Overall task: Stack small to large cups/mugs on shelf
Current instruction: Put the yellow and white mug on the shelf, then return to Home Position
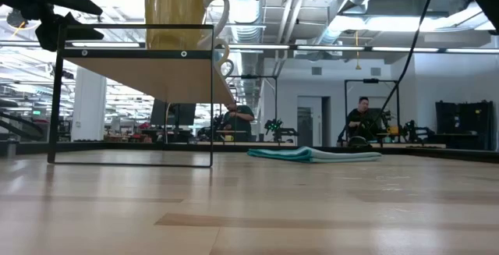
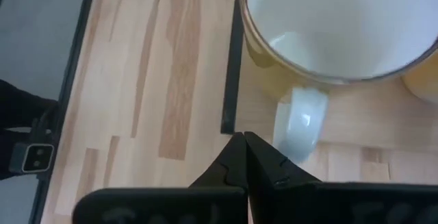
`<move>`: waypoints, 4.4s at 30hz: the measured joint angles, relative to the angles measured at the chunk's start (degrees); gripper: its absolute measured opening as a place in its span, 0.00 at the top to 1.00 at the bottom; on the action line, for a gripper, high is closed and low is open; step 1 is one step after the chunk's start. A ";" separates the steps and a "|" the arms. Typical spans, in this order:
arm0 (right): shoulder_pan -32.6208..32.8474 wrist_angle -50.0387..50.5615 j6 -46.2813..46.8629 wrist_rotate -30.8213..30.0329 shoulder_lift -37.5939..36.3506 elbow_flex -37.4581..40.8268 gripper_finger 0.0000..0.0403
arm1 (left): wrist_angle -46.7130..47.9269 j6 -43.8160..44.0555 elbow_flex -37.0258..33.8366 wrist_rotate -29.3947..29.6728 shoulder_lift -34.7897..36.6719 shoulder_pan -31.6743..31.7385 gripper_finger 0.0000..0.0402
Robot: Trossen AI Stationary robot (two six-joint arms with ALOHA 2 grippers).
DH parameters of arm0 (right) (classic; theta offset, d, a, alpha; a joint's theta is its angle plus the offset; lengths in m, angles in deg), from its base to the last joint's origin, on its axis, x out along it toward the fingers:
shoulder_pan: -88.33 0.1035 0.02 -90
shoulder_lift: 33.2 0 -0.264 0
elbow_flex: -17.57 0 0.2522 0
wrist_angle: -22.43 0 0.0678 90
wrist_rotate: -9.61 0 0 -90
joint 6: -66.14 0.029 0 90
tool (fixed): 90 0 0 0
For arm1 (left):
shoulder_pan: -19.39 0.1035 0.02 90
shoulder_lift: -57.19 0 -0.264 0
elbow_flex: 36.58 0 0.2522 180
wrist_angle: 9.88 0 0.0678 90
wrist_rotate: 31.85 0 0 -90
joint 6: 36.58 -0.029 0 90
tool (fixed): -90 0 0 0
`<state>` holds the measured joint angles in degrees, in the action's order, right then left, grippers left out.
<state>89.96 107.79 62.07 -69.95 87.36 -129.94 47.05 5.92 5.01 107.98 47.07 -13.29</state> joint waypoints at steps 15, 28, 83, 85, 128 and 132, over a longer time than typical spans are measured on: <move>-0.28 0.18 0.04 -4.37 0.63 0.02 0.97 | 0.00 0.00 0.00 -0.04 -0.01 -0.02 0.34; -0.74 1.06 -0.42 -3.09 0.63 0.02 0.96 | 0.00 0.13 0.00 -0.59 -0.02 0.00 0.34; -19.44 -47.98 1.42 -9.73 -77.12 73.99 0.94 | -1.48 -30.52 15.06 12.40 3.54 0.00 0.34; -19.72 -53.08 4.19 -9.47 -81.56 80.86 0.94 | -1.33 -29.65 13.52 12.59 6.01 0.00 0.34; -20.84 -74.67 10.10 -15.17 -108.97 115.10 0.96 | -11.50 -24.20 -3.14 12.38 9.86 -0.42 0.34; -23.43 -74.67 10.07 -15.19 -108.96 115.10 0.95 | -11.22 -24.65 -3.32 16.42 9.88 -0.08 0.34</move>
<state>66.53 33.12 72.13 -85.14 -21.60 -14.84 35.83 -18.72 1.69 124.40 56.96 -13.38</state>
